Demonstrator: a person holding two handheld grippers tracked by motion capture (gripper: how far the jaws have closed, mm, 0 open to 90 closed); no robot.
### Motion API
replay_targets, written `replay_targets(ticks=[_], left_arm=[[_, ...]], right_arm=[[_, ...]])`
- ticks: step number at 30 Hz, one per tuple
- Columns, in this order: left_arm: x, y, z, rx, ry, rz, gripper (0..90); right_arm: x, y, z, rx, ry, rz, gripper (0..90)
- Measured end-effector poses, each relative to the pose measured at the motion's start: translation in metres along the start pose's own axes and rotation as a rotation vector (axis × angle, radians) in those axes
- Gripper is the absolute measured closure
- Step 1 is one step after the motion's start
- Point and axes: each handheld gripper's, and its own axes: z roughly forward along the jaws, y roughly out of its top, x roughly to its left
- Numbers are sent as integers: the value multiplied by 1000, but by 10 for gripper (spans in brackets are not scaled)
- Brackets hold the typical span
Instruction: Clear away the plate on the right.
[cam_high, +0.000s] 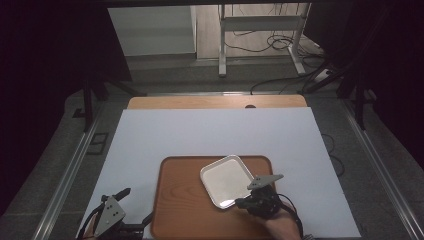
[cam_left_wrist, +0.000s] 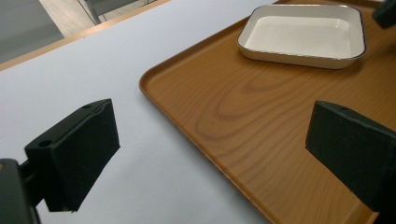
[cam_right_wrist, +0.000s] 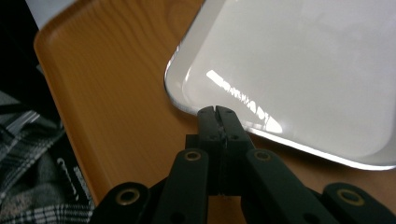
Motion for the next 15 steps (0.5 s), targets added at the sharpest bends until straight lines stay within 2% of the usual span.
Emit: replay_targets(ticks=[5,15], left_arm=[[-1,0,0,1,1,4,25],[-1,0,0,2,2,8,26]], right_arm=[[0,-2,13,58,-6,-17,893],[6,13,31,58,24,-59,893]])
